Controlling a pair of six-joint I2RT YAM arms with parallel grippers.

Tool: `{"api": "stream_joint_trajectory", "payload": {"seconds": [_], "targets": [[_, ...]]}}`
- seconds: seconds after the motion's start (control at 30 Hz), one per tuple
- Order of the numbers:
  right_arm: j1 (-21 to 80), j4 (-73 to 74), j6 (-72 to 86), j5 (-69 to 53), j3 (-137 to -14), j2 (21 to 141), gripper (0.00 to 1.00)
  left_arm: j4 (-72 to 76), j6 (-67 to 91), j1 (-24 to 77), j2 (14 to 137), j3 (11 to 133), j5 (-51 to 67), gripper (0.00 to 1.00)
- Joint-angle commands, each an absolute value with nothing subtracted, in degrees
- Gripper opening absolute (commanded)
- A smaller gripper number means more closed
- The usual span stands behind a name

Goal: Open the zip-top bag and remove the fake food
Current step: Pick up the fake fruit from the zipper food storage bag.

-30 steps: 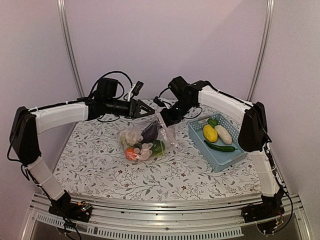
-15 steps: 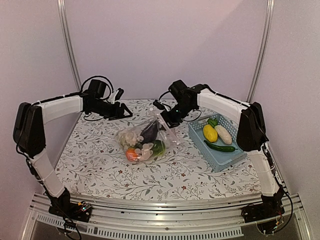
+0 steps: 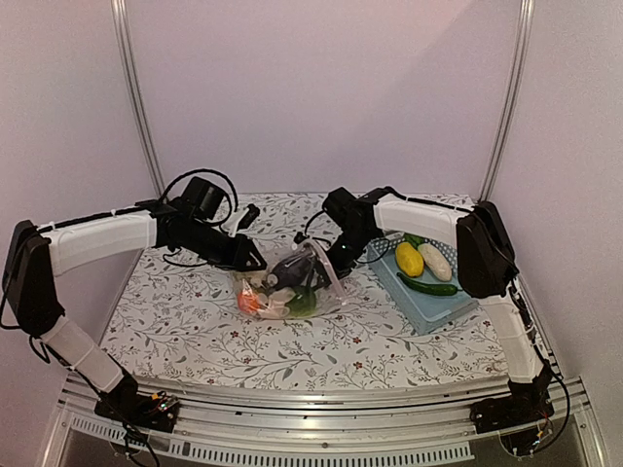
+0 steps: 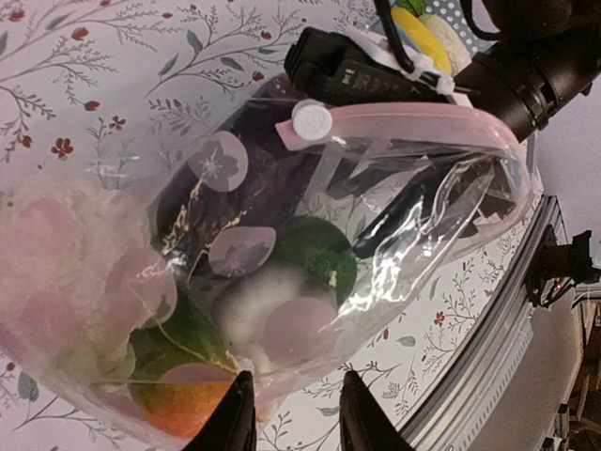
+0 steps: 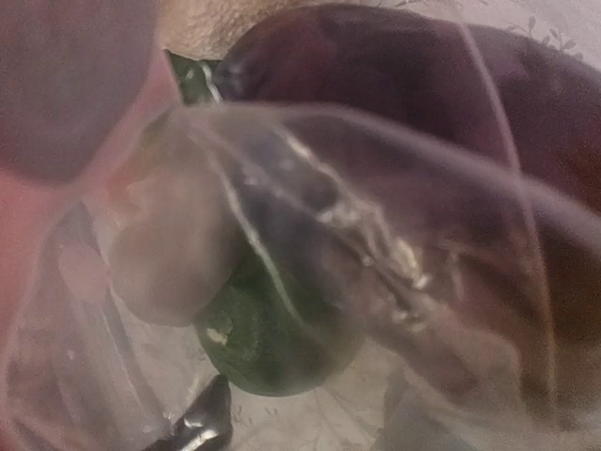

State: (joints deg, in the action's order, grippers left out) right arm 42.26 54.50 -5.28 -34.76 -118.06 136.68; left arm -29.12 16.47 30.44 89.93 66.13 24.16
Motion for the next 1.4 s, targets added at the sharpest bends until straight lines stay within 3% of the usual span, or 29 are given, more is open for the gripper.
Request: {"api": "stream_joint_trajectory", "payload": {"seconds": [0.0,0.2,0.47,1.0,1.17,1.37], "targets": [[43.2,54.0,-5.5,-34.6,-118.7,136.0,0.50,-26.5,19.6,30.5,89.2,58.5,22.5,0.29],[43.6,53.2,-4.3,-39.7,-118.7,136.6,0.41,-20.5,21.7,31.7,89.8,53.9,20.9,0.29],[45.3,53.0,-1.6,-38.9,-122.2,141.6,0.67,-13.6,24.0,31.8,93.9,49.6,21.4,0.29],[49.4,54.3,-1.0,-34.3,-126.3,146.9,0.73,-12.7,24.0,31.9,94.9,49.3,21.4,0.27],[49.2,56.1,-1.9,-31.8,-124.9,146.0,0.65,-13.4,23.8,31.9,94.2,49.6,21.1,0.27],[47.1,56.4,-6.8,-32.9,-117.9,136.7,0.41,-14.2,23.2,31.9,93.8,49.6,20.2,0.26]]}}
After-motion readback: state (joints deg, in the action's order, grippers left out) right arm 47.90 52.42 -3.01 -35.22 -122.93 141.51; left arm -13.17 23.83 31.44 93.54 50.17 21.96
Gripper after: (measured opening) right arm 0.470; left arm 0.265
